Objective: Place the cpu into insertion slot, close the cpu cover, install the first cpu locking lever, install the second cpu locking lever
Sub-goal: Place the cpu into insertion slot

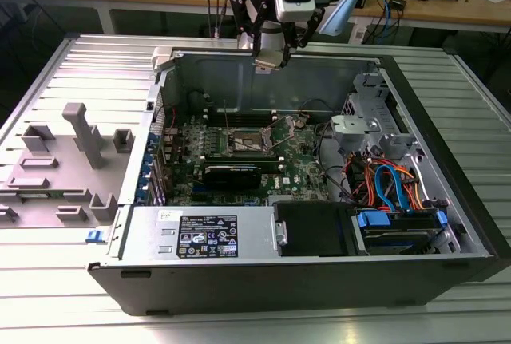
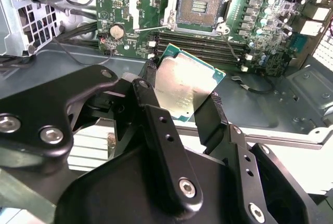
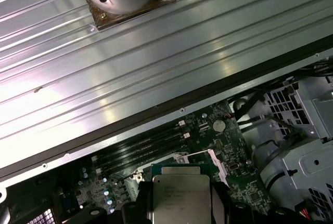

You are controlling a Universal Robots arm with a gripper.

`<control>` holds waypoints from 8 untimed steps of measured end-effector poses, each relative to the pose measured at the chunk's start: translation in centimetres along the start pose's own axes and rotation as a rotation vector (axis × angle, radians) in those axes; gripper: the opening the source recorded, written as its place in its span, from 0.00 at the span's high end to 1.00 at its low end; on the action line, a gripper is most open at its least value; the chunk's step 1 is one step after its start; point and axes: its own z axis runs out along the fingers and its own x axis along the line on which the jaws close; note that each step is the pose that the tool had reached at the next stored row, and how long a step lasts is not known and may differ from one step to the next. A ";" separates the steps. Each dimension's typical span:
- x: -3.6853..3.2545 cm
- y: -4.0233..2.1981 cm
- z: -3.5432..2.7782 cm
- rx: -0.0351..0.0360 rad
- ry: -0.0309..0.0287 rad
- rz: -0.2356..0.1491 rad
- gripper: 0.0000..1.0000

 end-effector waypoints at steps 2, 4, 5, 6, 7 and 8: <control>0.00 0.00 0.00 -0.0002 -0.0007 0.008 0.46; 0.00 0.00 0.00 -0.0003 -0.0011 0.012 0.46; 0.00 0.00 0.00 -0.0003 -0.0011 0.012 0.46; 0.00 0.00 0.00 -0.0003 -0.0011 0.012 0.46; 0.00 0.00 0.00 -0.0003 -0.0011 0.012 0.46; 0.00 0.00 0.00 -0.0003 -0.0011 0.012 0.46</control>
